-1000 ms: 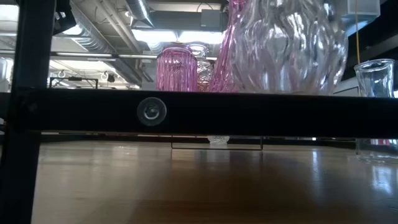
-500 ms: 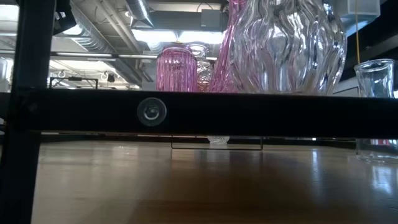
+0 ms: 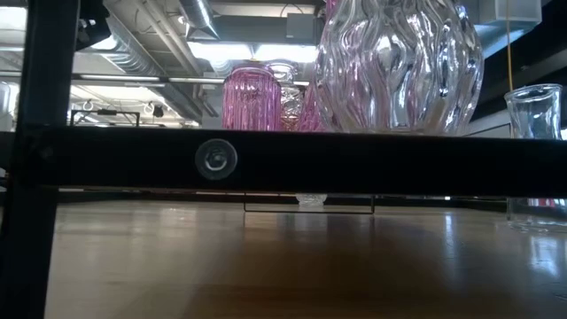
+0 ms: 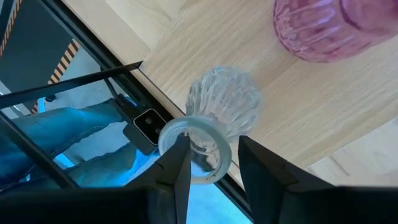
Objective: Sort vases onto shelf
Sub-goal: Put the transparent vase on the shelf, then put the transparent vase on the shelf aligned with the other transparent vase
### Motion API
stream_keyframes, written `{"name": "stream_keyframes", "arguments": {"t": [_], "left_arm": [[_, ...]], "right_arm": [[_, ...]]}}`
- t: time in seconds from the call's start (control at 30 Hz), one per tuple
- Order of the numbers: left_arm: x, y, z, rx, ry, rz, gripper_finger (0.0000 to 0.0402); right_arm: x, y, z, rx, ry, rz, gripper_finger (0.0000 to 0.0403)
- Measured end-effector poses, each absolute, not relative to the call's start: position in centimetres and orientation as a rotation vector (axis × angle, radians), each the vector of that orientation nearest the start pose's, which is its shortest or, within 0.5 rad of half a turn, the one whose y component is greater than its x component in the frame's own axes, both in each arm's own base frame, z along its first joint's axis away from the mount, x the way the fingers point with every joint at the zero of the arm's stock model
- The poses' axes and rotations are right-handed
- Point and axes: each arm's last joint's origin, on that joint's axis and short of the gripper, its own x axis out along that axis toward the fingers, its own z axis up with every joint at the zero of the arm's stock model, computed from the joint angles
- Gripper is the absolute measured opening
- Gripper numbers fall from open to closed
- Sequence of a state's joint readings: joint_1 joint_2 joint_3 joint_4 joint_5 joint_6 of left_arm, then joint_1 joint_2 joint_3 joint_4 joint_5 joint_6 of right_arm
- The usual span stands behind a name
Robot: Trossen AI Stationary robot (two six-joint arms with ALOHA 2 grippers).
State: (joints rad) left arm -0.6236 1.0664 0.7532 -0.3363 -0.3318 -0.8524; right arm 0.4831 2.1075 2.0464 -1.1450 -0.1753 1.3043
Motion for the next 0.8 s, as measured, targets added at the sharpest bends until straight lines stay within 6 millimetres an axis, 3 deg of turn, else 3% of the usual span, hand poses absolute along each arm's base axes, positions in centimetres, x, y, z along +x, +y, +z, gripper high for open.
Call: {"name": "stream_keyframes", "arguments": {"t": [0.27, 0.63, 0.8], "left_arm": [[18.5, -11.9, 25.9, -0.53, 0.642, 0.0, 0.0143], [18.9, -11.6, 26.2, -0.549, 0.596, 0.014, 0.0143], [19.2, -11.1, 26.2, -0.465, 0.587, 0.014, 0.0143]], "right_arm": [[38.2, 20.6, 29.1, 0.916, 1.37, -0.275, 0.0115], [35.8, 19.1, 33.0, 0.894, 1.284, -0.307, 0.0115], [35.1, 18.4, 34.5, 0.883, 1.186, -0.348, 0.0115]]}}
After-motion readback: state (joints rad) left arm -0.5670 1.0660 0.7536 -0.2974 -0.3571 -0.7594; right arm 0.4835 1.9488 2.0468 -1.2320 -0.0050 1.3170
